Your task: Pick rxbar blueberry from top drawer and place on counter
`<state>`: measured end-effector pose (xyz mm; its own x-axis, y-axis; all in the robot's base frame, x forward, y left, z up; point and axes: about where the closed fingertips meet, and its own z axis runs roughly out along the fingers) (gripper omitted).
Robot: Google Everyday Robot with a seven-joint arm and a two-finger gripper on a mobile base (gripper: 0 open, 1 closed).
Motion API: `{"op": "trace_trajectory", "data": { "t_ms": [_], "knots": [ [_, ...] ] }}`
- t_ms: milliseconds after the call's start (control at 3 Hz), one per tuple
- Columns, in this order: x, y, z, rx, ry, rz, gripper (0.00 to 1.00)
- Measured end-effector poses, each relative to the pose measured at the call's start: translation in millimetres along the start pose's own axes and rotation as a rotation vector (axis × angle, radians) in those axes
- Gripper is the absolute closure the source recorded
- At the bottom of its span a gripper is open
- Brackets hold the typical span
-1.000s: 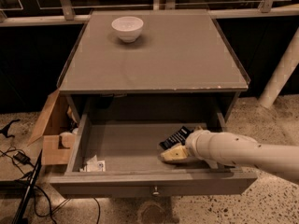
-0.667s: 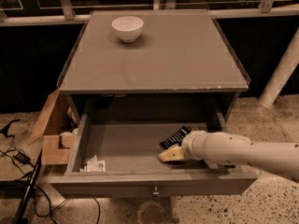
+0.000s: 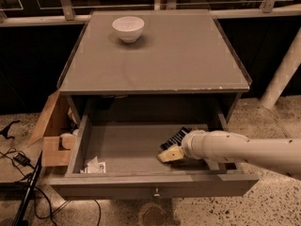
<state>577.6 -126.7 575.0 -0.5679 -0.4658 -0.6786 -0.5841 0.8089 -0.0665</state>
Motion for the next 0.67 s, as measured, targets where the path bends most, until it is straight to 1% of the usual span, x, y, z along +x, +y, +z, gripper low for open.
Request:
{"op": "trace_trajectory", "data": {
  "t_ms": [333,667],
  "knots": [
    [-2.1,-1.0,0.2,0.003,0.012,0.0,0.23],
    [-7.5,-0.2,-6.2,-0.002,0.018,-0.008,0.46]
  ]
}}
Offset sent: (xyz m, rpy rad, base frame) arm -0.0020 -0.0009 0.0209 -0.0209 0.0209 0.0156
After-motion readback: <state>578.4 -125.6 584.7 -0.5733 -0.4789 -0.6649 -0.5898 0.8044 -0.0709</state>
